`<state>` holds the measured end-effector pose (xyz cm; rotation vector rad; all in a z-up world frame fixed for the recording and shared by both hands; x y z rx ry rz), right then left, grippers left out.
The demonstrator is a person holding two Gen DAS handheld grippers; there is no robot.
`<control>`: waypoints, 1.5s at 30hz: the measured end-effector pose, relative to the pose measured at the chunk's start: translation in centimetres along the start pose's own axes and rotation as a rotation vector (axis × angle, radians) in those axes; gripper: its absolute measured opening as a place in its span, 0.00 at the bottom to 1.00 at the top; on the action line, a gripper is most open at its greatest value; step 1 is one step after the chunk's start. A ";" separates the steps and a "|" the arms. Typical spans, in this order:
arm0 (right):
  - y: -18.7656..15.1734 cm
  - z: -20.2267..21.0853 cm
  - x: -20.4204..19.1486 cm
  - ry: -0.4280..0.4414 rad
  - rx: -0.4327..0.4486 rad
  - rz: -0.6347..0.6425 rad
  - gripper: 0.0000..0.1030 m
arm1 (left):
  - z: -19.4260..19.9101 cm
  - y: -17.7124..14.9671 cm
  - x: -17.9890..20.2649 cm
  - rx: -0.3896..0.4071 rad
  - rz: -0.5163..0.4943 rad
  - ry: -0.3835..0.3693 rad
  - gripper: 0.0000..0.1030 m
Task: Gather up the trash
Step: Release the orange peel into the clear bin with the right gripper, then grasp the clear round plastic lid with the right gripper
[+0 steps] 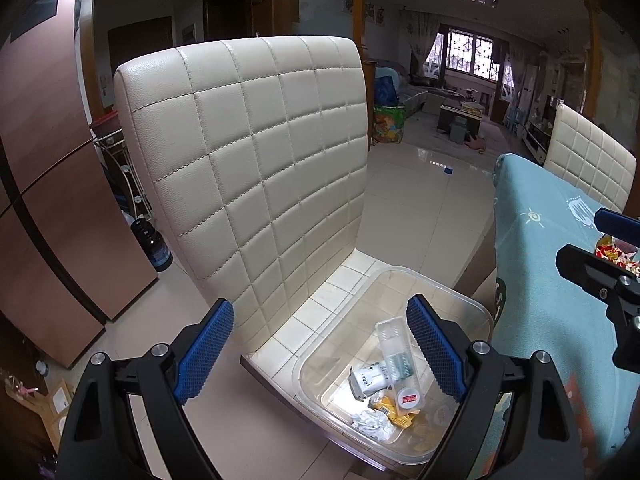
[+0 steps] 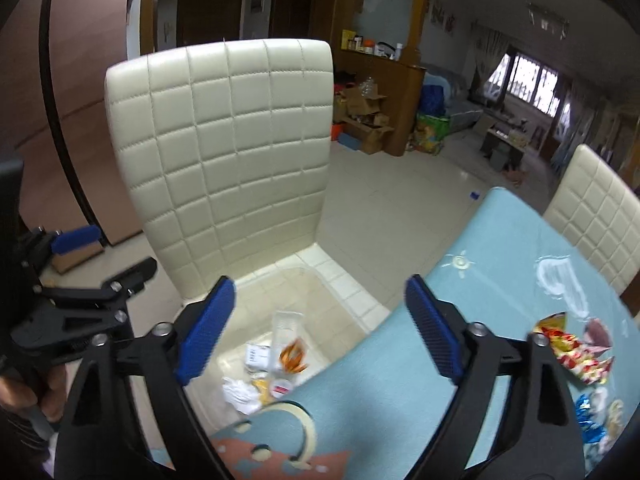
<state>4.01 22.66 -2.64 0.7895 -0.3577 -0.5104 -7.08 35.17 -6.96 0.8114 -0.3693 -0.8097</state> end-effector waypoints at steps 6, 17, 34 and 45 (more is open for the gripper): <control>-0.7 1.9 2.3 -0.022 0.007 -0.056 0.81 | 1.1 0.3 2.2 0.012 -0.036 -0.046 0.84; -6.2 7.6 11.6 -0.180 0.014 -0.191 0.84 | 4.2 0.6 12.1 0.024 -0.195 -0.203 0.84; -20.4 10.3 26.5 -0.298 -0.167 -0.458 0.97 | 5.7 -2.5 31.7 -0.083 -0.463 -0.459 0.84; -22.5 8.0 27.0 -0.252 -0.225 -0.460 0.97 | 4.0 -3.3 36.7 -0.156 -0.488 -0.505 0.84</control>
Point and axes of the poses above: each gripper's, at about its wrist camera, not at the fingertips, and z roughly against the way its jaws point, x to its right, y to its top, the point moved 2 cm from there along -z, roughly the way its jaws point, and after that the axes turned 1 degree about x, right-handed, at the moved point
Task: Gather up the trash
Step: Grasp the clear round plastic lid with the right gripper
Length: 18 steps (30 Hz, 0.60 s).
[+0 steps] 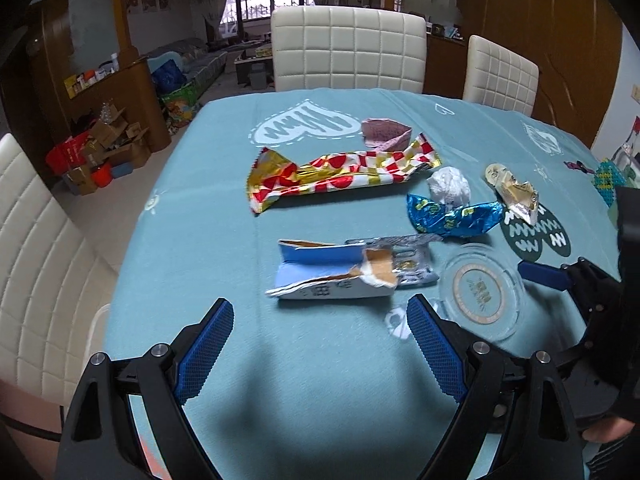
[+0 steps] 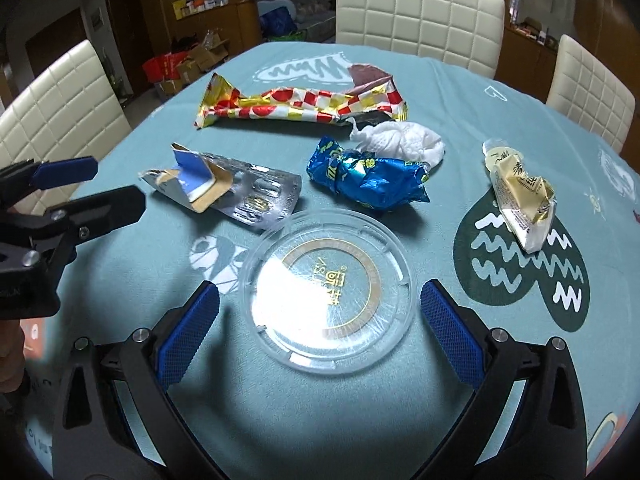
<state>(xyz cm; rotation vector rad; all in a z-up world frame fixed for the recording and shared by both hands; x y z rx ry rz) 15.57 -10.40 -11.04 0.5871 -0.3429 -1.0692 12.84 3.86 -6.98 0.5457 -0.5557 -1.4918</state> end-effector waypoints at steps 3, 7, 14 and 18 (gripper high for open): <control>0.1 -0.5 0.8 0.026 -0.024 -0.041 0.96 | -1.1 0.5 0.6 -0.011 -0.011 0.011 0.84; 0.0 0.0 1.7 -0.017 0.009 -0.043 0.86 | -2.8 1.0 0.9 -0.039 -0.015 0.027 0.84; 0.1 0.5 3.1 -0.043 0.039 -0.082 0.85 | -3.9 1.2 0.8 -0.015 -0.021 0.074 0.84; 0.3 0.3 3.4 -0.022 0.032 -0.106 0.85 | -4.1 1.2 0.5 -0.026 -0.029 0.059 0.42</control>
Point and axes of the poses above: each gripper's, at about its wrist camera, not at the fingertips, and z roughly against the way its jaws point, x to its right, y to its top, the point moved 2 cm from there along -z, roughly the way its jaws point, and after that the axes turned 1 degree about x, right-handed, at the moved point
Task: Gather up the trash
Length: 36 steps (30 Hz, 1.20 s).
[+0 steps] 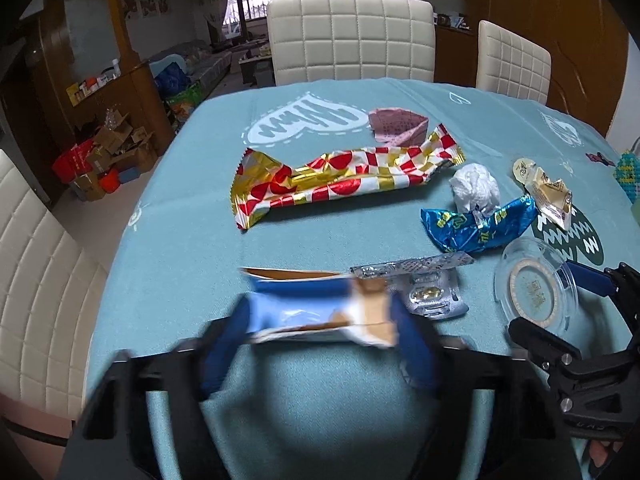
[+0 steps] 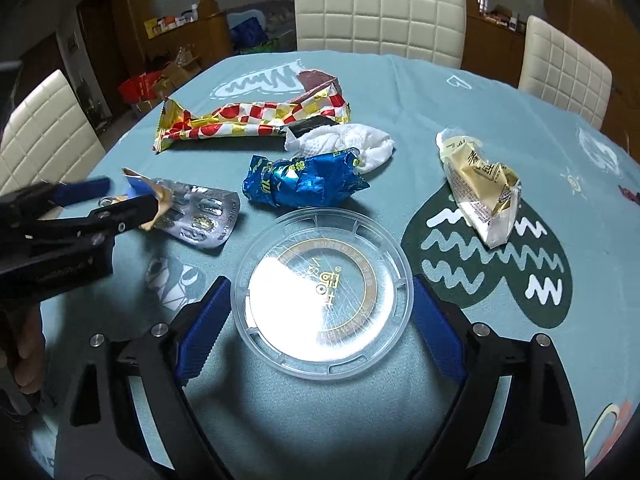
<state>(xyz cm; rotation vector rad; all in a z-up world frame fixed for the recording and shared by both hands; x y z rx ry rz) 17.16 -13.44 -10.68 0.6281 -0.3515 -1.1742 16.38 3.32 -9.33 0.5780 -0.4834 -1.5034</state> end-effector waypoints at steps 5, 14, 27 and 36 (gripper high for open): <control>-0.1 0.3 0.0 -0.004 0.007 -0.008 0.85 | 0.3 -0.3 -0.6 -0.011 0.013 -0.023 0.17; -0.2 2.1 -1.5 0.006 0.043 0.011 0.85 | 3.1 -1.7 -2.3 0.024 0.043 -0.039 0.01; -0.3 4.5 -3.5 0.012 0.085 0.056 0.86 | 4.5 -2.7 -4.4 0.020 0.078 -0.076 0.45; 0.3 3.0 -2.4 0.020 0.055 0.020 0.86 | 2.0 -1.7 -4.5 0.029 0.047 -0.028 0.84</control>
Point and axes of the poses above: each gripper's, at about its wrist camera, not at the fingertips, and z roughly against the way its jaws point, x to its right, y to its top, the point moved 2 cm from there along -z, roughly the way its jaws point, and after that the axes turned 1 degree about x, right-handed, at the moved point
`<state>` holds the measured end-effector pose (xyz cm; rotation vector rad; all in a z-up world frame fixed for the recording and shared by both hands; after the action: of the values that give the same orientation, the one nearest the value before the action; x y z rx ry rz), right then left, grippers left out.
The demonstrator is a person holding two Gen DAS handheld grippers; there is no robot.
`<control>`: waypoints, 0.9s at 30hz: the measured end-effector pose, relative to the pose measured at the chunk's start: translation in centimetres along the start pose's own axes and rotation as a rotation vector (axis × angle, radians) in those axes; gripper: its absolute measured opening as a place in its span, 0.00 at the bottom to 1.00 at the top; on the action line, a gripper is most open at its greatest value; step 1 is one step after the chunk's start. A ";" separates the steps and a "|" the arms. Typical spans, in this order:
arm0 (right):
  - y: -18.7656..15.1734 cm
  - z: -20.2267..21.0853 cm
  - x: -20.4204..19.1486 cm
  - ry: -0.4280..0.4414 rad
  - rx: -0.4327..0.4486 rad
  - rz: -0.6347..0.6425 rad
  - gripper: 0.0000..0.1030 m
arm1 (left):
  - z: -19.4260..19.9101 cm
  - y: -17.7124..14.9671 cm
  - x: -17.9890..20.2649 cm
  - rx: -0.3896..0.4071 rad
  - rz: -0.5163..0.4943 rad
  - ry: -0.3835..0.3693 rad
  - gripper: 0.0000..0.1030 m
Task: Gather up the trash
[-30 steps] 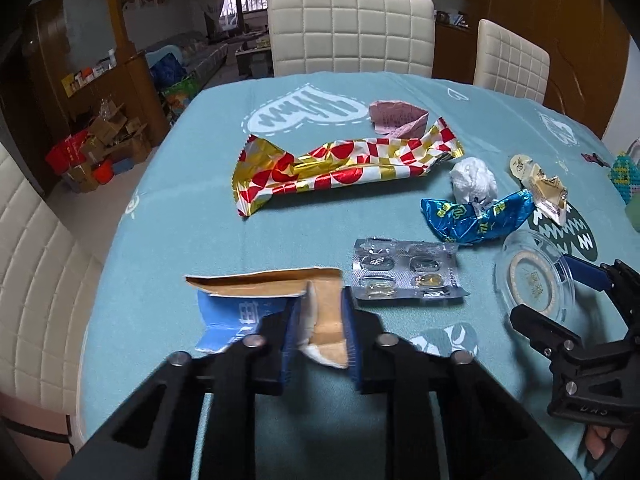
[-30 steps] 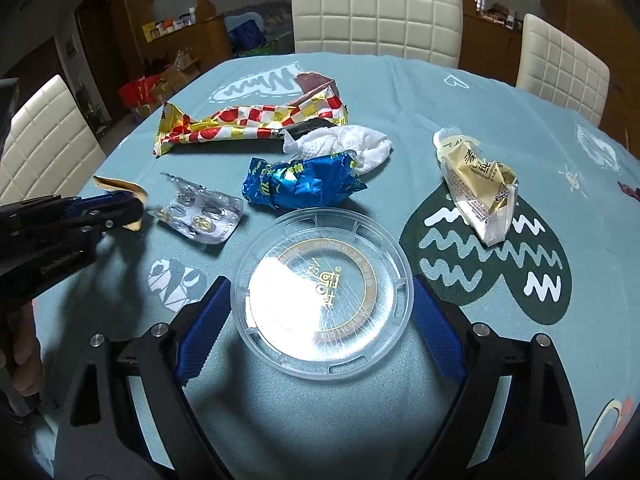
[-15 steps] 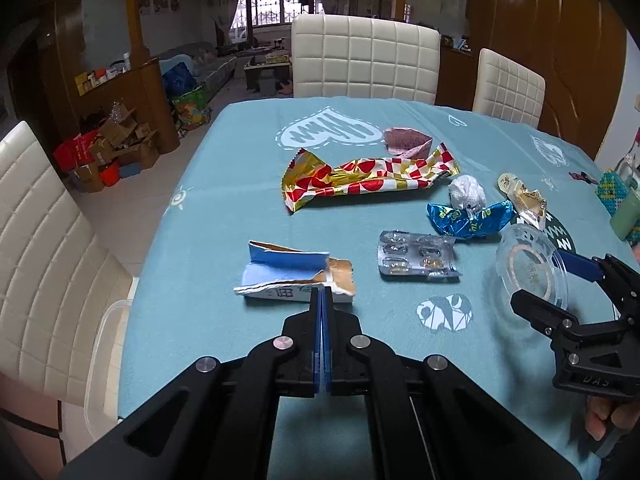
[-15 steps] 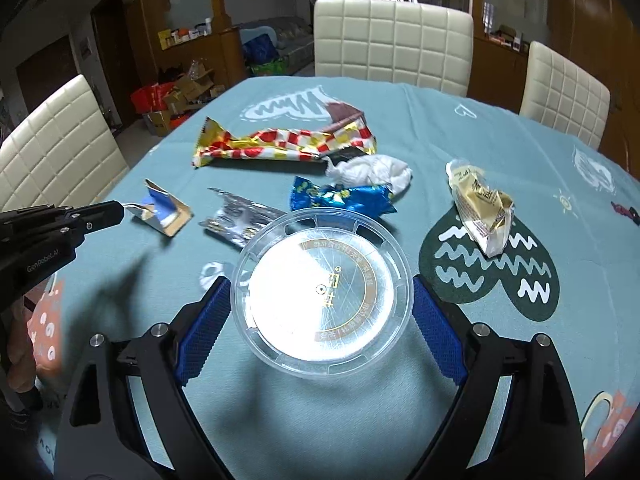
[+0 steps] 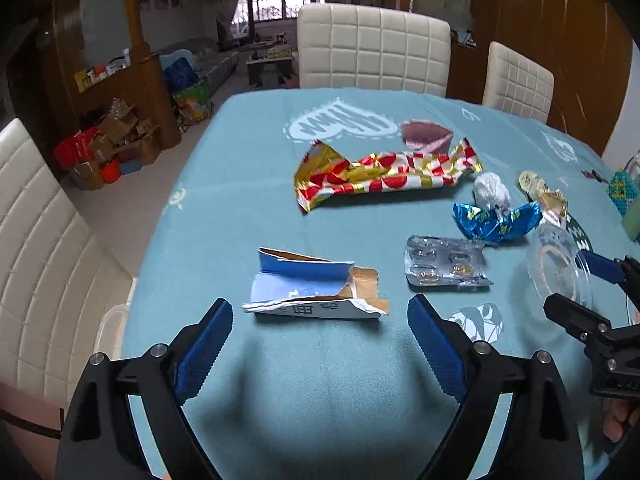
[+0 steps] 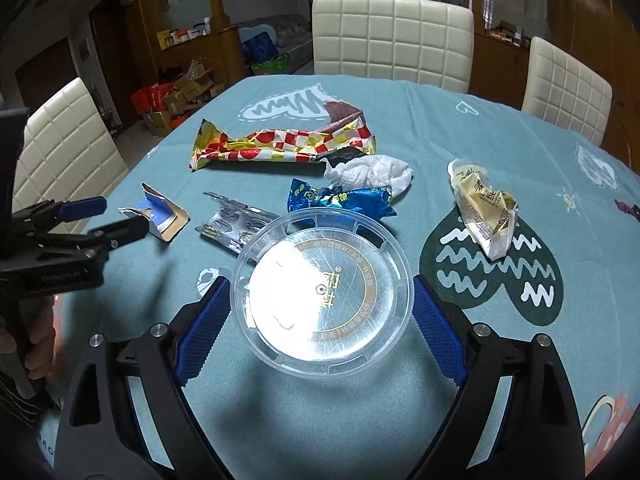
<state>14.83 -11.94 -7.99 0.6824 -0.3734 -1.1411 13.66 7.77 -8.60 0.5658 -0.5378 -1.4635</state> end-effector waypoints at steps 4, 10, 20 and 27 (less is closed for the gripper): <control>0.0 -0.7 0.0 -0.001 -0.013 0.005 0.86 | -1.8 -0.4 0.7 -0.036 -0.017 -0.001 0.84; -0.1 -1.3 0.4 0.001 -0.027 -0.008 0.86 | -2.5 -0.6 0.1 -0.041 -0.001 0.006 0.49; 0.0 -0.4 -0.5 0.004 -0.009 0.016 0.86 | -1.4 -0.7 -1.2 -0.038 0.052 -0.042 0.04; 0.1 0.1 -0.8 0.005 0.003 0.024 0.86 | 0.2 -0.3 -1.3 0.021 0.051 -0.037 0.03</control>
<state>14.51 -11.24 -7.77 0.6810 -0.3784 -1.1158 13.26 9.01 -8.60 0.5383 -0.5936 -1.4235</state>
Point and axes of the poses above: each gripper's, at about its wrist camera, not at the fingertips, and z roughly against the way its jaws point, x to its right, y to its top, the point moved 2 cm from there along -z, roughly the way its jaws point, and after that the axes turned 1 degree about x, right-handed, at the moved point
